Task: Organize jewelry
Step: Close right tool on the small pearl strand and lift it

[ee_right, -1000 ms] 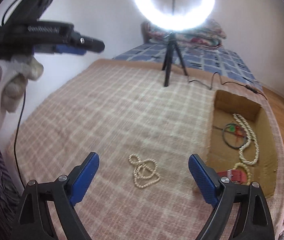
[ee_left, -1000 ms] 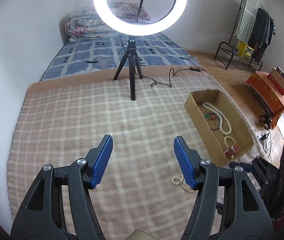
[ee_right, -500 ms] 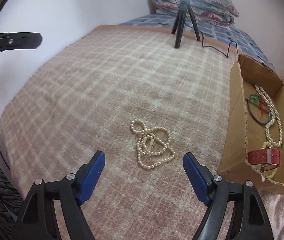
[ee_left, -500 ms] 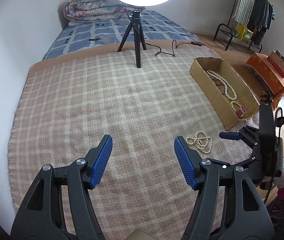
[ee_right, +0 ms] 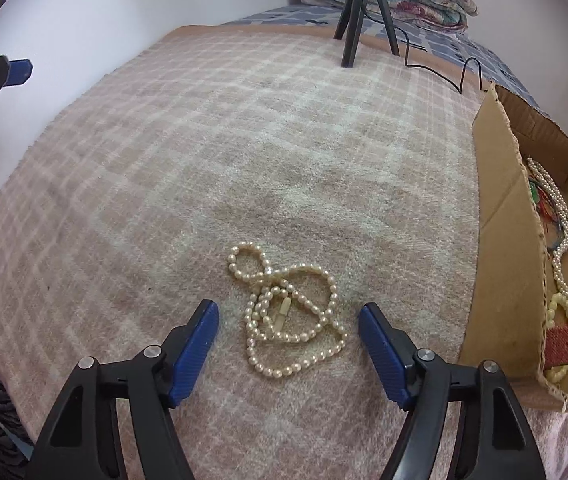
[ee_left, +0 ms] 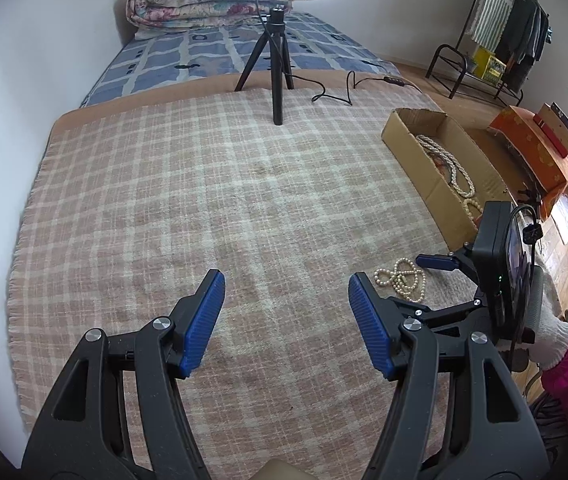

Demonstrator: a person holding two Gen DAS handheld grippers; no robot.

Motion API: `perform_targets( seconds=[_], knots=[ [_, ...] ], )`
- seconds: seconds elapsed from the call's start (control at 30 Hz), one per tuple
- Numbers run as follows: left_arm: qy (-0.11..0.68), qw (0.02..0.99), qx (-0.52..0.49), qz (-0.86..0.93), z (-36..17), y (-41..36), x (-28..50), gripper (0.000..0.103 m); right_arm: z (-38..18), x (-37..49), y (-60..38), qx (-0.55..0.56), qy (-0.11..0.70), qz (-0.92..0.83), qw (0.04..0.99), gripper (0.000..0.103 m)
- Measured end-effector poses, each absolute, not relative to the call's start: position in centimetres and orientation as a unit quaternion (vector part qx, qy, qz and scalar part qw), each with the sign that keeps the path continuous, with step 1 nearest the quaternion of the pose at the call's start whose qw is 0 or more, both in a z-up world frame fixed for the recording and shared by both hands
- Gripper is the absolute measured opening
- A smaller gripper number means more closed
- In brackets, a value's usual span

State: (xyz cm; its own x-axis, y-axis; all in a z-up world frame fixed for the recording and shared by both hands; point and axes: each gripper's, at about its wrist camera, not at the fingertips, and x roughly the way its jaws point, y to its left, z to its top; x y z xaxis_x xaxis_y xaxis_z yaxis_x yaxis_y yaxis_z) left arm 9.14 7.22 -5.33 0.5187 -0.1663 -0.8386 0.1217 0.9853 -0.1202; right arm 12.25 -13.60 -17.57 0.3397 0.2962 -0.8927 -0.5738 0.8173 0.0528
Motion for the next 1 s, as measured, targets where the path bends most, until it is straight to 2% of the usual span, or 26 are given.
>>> perform_targets(
  seconds=[0.13,0.2,0.27,0.4,0.7,1.0],
  knots=[
    [0.490,0.868,-0.035,-0.078,-5.8,7.9,9.5,0.066,-17.7,12.6,-13.3,-0.138,0.515,0.271,0.802,0.065],
    [0.493,0.866,-0.042,-0.078,-6.0,8.1,9.6,0.066,-17.5,12.6,-13.2,-0.141,0.517,0.275,0.798,0.047],
    [0.495,0.864,-0.044,-0.080,-6.1,8.0,9.6,0.066,-17.5,12.7,-13.3,-0.136,0.522,0.280,0.794,0.034],
    [0.495,0.864,-0.037,-0.086,-6.1,7.3,9.5,0.066,-17.5,13.0,-13.6,-0.121,0.526,0.284,0.793,0.016],
    [0.495,0.863,-0.031,-0.090,-6.1,6.6,9.6,0.066,-16.4,12.4,-13.7,-0.126,0.512,0.280,0.802,0.005],
    [0.496,0.863,-0.031,-0.092,-6.2,6.4,9.7,0.066,-13.3,11.9,-14.3,-0.100,0.478,0.286,0.824,0.005]
  ],
)
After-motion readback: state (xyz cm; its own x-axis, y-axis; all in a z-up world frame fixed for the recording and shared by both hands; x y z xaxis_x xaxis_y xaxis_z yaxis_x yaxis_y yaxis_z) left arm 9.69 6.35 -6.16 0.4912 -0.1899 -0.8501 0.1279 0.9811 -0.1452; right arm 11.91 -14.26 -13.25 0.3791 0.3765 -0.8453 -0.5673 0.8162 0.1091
